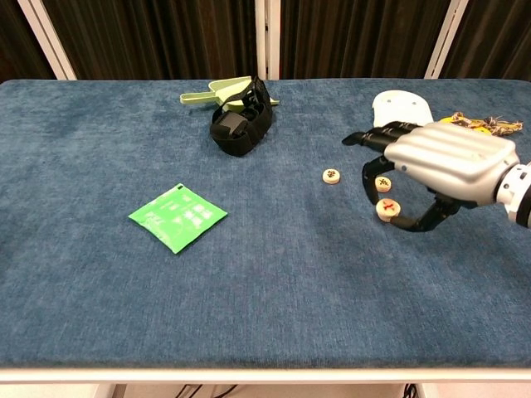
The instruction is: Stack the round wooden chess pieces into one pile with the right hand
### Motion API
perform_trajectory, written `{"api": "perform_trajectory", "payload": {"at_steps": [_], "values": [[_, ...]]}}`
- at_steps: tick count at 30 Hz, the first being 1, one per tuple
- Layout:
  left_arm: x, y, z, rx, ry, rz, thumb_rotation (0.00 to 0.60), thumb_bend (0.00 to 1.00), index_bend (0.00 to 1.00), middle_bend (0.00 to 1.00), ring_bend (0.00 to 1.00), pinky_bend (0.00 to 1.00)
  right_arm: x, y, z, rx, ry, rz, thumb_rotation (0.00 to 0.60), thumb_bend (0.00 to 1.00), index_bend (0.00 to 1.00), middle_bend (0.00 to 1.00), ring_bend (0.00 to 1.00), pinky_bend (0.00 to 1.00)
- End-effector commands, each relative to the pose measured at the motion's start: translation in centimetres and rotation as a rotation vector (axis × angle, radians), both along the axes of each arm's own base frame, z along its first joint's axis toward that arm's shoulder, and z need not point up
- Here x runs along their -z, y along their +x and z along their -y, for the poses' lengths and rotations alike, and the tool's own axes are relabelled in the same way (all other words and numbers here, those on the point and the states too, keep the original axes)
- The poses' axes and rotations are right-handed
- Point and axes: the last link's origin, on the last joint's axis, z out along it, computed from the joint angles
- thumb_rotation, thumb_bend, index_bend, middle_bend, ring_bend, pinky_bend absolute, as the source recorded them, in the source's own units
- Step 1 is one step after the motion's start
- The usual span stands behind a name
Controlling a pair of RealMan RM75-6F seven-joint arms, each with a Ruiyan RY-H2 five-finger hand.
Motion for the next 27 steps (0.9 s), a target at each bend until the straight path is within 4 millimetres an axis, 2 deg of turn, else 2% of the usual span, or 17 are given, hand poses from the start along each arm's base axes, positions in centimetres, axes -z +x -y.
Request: {"api": "perform_trajectory", "payload": {"at_steps": [1,6,27], "values": [[0.0,-0.1,-0.1,-0.004,-0.003,-0.001,0.600,0.06,0.00,0.00,0.00,0.00,-0.6,-0.2,0.5,0.014,-0.021,-0.017,0.600,0.27,0.54,0.00,0.00,0.00],[0.1,0.0,-0.1,-0.003,-0.008,-0.002,0.600,0.06,0.00,0.00,0.00,0.00,-1.0,-0.7,1.1,0.042,-0.034,-0.044,0.600,0.27,0.53,0.00,0.00,0.00],[0.0,-0.1,-0.2,-0.005,-0.007,0.004,0.600,0.06,0.00,0.00,0.00,0.00,0.6,-0.7,1.4,0.061,-0.022,-0.052,0.600,0.27,0.51,0.00,0.00,0.00]]}}
